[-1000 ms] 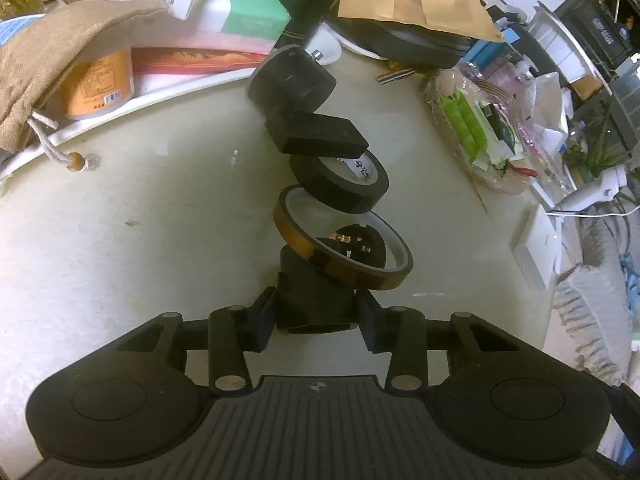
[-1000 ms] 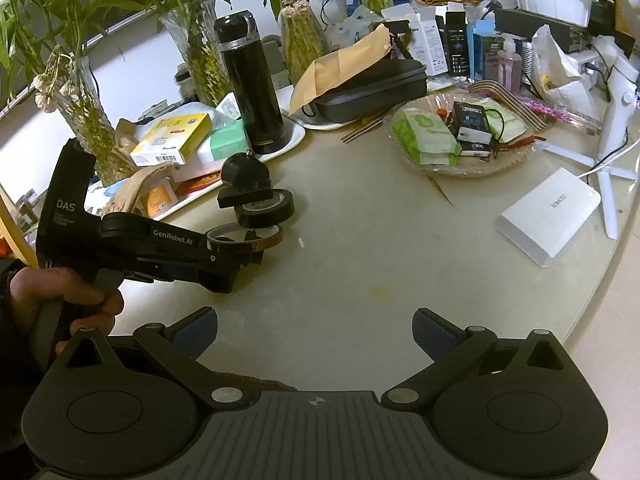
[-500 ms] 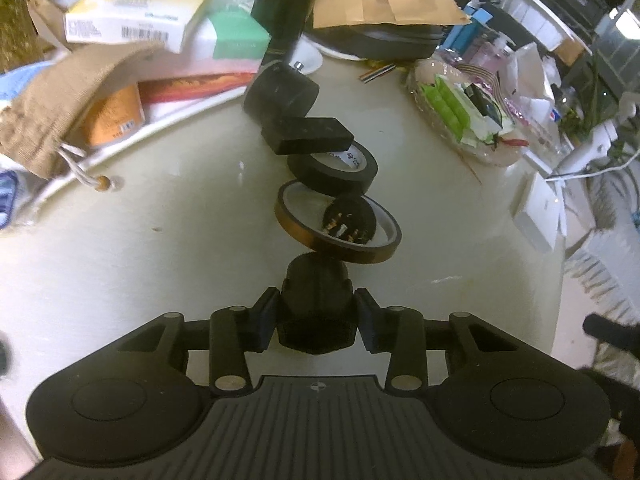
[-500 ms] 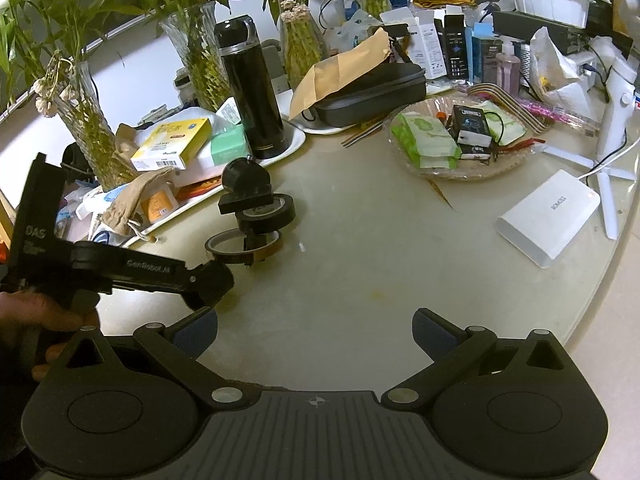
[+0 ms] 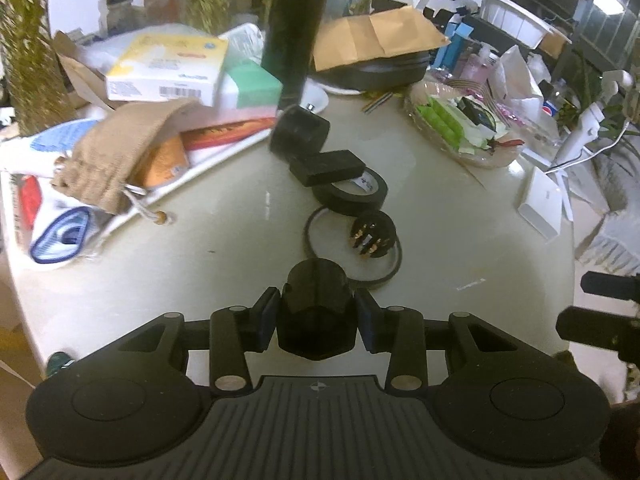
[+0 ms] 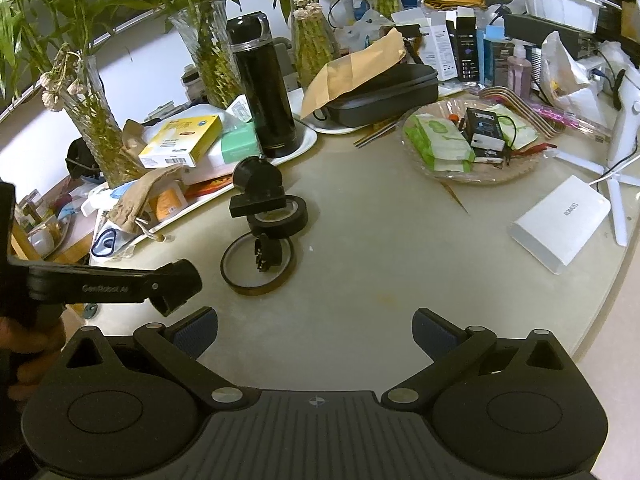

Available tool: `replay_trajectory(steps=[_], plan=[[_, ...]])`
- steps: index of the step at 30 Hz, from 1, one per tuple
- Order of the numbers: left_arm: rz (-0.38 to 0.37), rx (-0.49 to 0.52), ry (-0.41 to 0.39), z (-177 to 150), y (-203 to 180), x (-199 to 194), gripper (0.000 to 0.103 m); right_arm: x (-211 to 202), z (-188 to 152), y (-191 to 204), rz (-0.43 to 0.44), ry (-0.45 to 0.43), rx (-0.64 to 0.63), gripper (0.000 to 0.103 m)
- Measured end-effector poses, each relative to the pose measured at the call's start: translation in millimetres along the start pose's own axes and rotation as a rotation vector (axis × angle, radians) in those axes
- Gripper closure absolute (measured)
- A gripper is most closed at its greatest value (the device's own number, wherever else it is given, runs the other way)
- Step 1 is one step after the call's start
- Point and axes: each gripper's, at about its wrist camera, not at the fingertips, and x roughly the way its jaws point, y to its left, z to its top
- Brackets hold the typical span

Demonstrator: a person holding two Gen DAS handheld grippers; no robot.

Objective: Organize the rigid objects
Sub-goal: 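Lift the black plug with the left tool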

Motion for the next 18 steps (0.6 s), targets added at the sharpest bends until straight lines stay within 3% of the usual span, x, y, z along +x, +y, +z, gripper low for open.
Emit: replay_trajectory(steps=[18], plan=[[0.037, 0.073, -0.109, -10, 16, -33, 0.063, 15, 12, 42, 0.027, 0.076, -0.150, 0.000]])
